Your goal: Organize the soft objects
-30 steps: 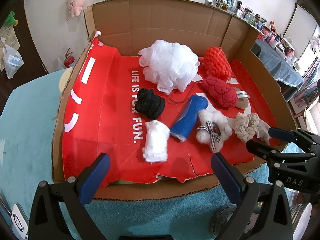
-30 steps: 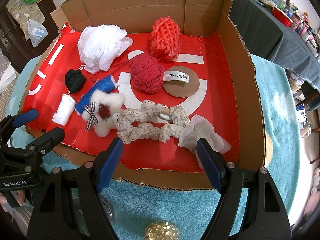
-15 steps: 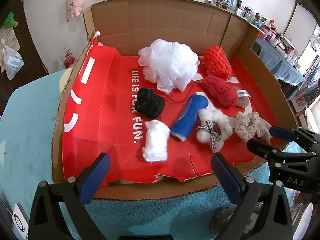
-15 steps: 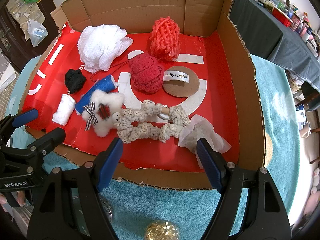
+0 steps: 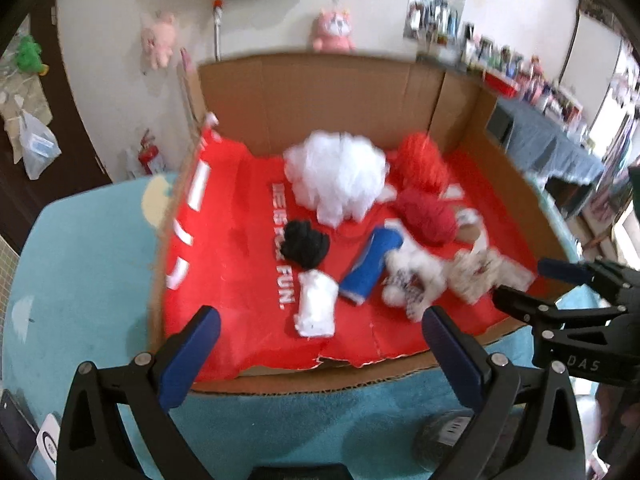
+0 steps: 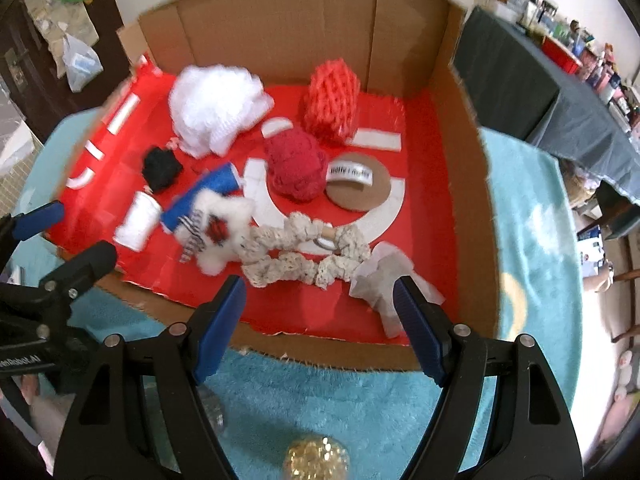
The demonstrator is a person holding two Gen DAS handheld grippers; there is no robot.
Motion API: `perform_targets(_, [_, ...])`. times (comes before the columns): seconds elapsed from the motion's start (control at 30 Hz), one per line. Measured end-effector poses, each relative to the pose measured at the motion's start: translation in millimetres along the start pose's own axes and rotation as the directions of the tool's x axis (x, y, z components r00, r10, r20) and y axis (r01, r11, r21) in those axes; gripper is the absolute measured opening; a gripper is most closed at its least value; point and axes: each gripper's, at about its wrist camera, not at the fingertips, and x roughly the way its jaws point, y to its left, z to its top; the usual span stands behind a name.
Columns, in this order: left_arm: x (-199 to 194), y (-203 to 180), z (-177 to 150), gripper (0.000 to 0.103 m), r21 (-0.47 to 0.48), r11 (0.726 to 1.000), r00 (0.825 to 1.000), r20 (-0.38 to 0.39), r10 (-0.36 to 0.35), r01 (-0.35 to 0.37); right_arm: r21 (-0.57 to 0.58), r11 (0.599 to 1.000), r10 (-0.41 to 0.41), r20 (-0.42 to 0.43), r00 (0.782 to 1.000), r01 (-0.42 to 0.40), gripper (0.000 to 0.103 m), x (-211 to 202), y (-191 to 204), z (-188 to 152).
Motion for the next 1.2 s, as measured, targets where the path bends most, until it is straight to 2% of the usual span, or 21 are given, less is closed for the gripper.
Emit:
perform_targets(0.13, [-41,9,-1,0.102,-0.054,0.998,0.996,0.084,0.015,-0.01,-0.003,0.999,-0.034,0.099,0.994,0.035,0.075,-44,-4,-5])
perform_targets(0.27, [-89,11,-20,0.103,-0.073,0.997,0.982,0.186,-0.007,0.021,-0.009,0.998,-0.052,0.219,0.974,0.055,0.076,-97,0,-25])
perform_targets(0.3, [-101,9,-28,0.103,-0.072,0.997,0.977,0.214,-0.017,0.033,-0.018,0.999,-0.042,0.247,0.968,0.048,0.077,-112,5,-36])
perform_targets(0.37, [-118,6,-44,0.103,-0.069,0.997,0.967,0.253,-0.027,0.046,-0.035,0.999,-0.017,0.288,0.957,0.028,0.092,-131,14,-55])
perform_targets(0.5, [-141,-5,-81,0.103,-0.051,0.997,0.948,0.316,-0.036,0.055,-0.072,0.997,-0.005,0.382,0.924,0.035,0.096,-161,30,-108])
perform_targets(0.57, [-145,-12,-99,0.103,-0.032,0.998,0.944,0.326,-0.048,0.062,-0.066,0.998,0.022,0.405,0.914,0.005,0.099,-163,34,-130])
perform_targets(0.63, [-146,-19,-119,0.103,-0.02,0.998,0.943,0.329,-0.047,0.057,-0.04,0.999,0.046,0.408,0.912,-0.033,0.099,-160,34,-153])
perform_targets(0.8, [-134,-26,-157,0.103,-0.015,0.998,0.949,0.31,-0.053,0.061,0.002,1.0,-0.004,0.395,0.918,0.003,0.099,-133,38,-191])
perform_targets(1.07, [-78,-26,-183,0.103,-0.023,1.0,0.983,0.181,-0.014,0.019,0.063,0.998,-0.04,0.281,0.959,0.023,0.099,-67,29,-215])
perform_targets(1.2, [-53,-24,-192,0.103,-0.027,1.0,0.992,0.122,0.007,-0.003,0.091,0.995,-0.064,0.23,0.971,0.044,0.099,-44,24,-221])
